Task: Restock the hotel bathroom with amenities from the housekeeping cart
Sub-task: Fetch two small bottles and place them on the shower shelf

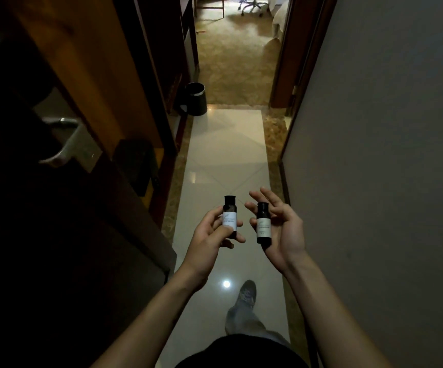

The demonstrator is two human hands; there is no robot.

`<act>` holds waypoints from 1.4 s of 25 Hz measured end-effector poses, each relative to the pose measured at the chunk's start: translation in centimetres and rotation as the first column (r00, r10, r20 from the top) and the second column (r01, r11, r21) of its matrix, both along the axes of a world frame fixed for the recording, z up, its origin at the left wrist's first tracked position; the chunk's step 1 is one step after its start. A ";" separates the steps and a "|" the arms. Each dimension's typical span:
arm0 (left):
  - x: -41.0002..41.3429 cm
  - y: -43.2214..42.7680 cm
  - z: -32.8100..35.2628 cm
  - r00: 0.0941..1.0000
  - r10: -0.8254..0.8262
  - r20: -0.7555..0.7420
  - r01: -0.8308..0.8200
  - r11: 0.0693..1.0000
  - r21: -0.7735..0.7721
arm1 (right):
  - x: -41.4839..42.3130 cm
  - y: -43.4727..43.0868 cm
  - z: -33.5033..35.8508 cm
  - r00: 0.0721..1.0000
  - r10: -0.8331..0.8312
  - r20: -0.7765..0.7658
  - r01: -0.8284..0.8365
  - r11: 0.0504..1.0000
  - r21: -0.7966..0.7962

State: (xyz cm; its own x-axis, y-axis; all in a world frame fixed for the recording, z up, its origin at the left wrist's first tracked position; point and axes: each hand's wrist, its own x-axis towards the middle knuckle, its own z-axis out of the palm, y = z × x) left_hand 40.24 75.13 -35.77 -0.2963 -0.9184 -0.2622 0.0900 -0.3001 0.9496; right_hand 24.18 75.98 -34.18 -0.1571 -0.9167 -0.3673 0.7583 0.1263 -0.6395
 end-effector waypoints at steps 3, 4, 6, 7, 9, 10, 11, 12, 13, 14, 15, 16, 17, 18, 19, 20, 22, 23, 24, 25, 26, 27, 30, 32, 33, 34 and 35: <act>-2.7 -8.0 0.5 1.000 0.028 0.011 -0.028 1.000 0.009 | -3.2 -8.6 0.5 1.000 0.012 0.023 -0.012 1.000 0.003; -3.6 -10.8 0.7 1.000 0.030 0.006 -0.030 1.000 0.006 | -4.2 -11.6 0.9 0.999 0.023 0.029 -0.023 1.000 0.001; -5.3 -15.8 0.9 0.999 0.032 0.005 -0.032 0.999 0.009 | -5.9 -16.8 1.4 0.999 0.028 0.025 -0.028 1.000 0.004; -5.9 -17.7 1.1 0.999 0.038 0.001 -0.038 0.999 0.014 | -6.5 -18.7 1.6 0.999 0.028 0.021 -0.028 1.000 0.009; -7.4 -22.5 1.5 0.998 0.059 -0.021 -0.059 0.998 0.014 | -8.0 -23.7 2.0 0.999 0.042 0.009 -0.042 0.999 0.016; -8.1 -24.7 1.6 0.998 0.066 -0.022 -0.066 0.998 0.019 | -8.6 -25.9 2.0 0.999 0.041 0.000 -0.041 0.999 0.023; -8.8 -27.4 1.4 0.997 0.068 -0.019 -0.068 0.997 0.030 | -9.3 -28.4 1.9 0.999 0.038 -0.008 -0.037 0.999 0.026; -9.4 -29.8 1.2 0.997 0.069 -0.022 -0.068 0.997 0.039 | -9.8 -30.8 1.7 1.000 0.026 -0.012 -0.026 0.999 0.030; -10.0 -32.4 0.8 0.997 0.070 -0.022 -0.069 0.997 0.045 | -10.3 -33.4 1.4 1.000 0.021 -0.017 -0.020 0.999 0.031; -10.5 -35.0 0.3 0.998 0.066 -0.026 -0.065 0.997 0.047 | -10.7 -36.1 1.0 1.000 0.020 -0.023 -0.019 0.999 0.030; -11.0 -37.9 -0.3 0.998 0.057 -0.030 -0.055 0.997 0.054 | -11.2 -39.0 0.5 1.000 0.013 -0.029 -0.012 0.999 0.037; -11.5 -40.9 -0.8 0.998 0.042 -0.036 -0.040 0.997 0.059 | -11.6 -42.0 0.0 0.999 0.003 -0.035 -0.001 0.999 0.042; -11.8 -43.3 -1.0 0.999 0.028 -0.042 -0.026 0.998 0.057 | -11.8 -44.4 -0.1 0.999 -0.007 -0.040 0.008 0.999 0.042; -12.1 -46.3 -1.2 0.998 0.016 -0.053 -0.013 0.999 0.048 | -12.1 -47.2 -0.1 0.999 -0.015 -0.043 0.017 0.999 0.042; -12.4 -50.0 -1.3 0.999 0.002 -0.049 0.000 0.999 0.035 | -12.3 -50.7 0.0 0.999 -0.024 -0.048 0.026 0.999 0.046; -12.4 -53.0 -1.0 0.999 -0.013 -0.039 0.014 0.999 0.031 | -12.4 -53.6 0.2 0.998 -0.037 -0.051 0.040 0.998 0.058; -12.7 -60.1 0.2 0.999 -0.039 -0.007 0.039 0.999 -0.010 | -12.8 -59.8 1.3 0.996 -0.052 -0.076 0.055 0.998 0.041; -12.8 -63.2 0.8 0.998 -0.061 0.019 0.062 0.997 -0.049 | -13.1 -62.2 1.7 0.994 -0.057 -0.090 0.060 0.998 0.032; -13.0 -66.6 1.3 0.995 -0.086 0.042 0.089 0.992 -0.087 | -13.4 -64.9 2.1 0.992 -0.058 -0.108 0.061 0.998 0.024; -13.2 -69.6 1.6 0.993 -0.104 0.063 0.110 0.988 -0.109 | -13.6 -67.2 2.5 0.990 -0.057 -0.130 0.060 0.998 0.019; -13.3 -71.7 1.8 0.991 -0.117 0.064 0.123 0.985 -0.117 | -13.8 -68.9 2.8 0.986 -0.055 -0.157 0.059 0.998 0.017; -13.6 -73.8 2.0 0.990 -0.127 0.055 0.133 0.985 -0.112 | -14.0 -70.7 3.1 0.982 -0.056 -0.179 0.060 0.998 0.013; -15.4 -79.5 1.6 0.987 -0.154 0.036 0.157 0.985 -0.078 | -15.5 -76.5 2.9 0.978 -0.083 -0.190 0.086 0.996 0.009; -17.0 -83.1 1.5 0.984 -0.175 0.036 0.177 0.982 -0.060 | -17.0 -80.3 2.4 0.981 -0.090 -0.173 0.094 0.995 0.019; -18.1 -85.0 1.3 0.983 -0.180 0.041 0.182 0.981 -0.061 | -17.8 -82.2 2.0 0.982 -0.090 -0.166 0.095 0.995 0.023; -19.1 -86.7 1.2 0.982 -0.182 0.043 0.184 0.981 -0.059 | -18.7 -84.1 1.7 0.984 -0.090 -0.156 0.095 0.995 0.024; -20.1 -88.7 1.1 0.983 -0.181 0.040 0.183 0.981 -0.055 | -19.7 -86.1 1.4 0.985 -0.092 -0.145 0.097 0.995 0.022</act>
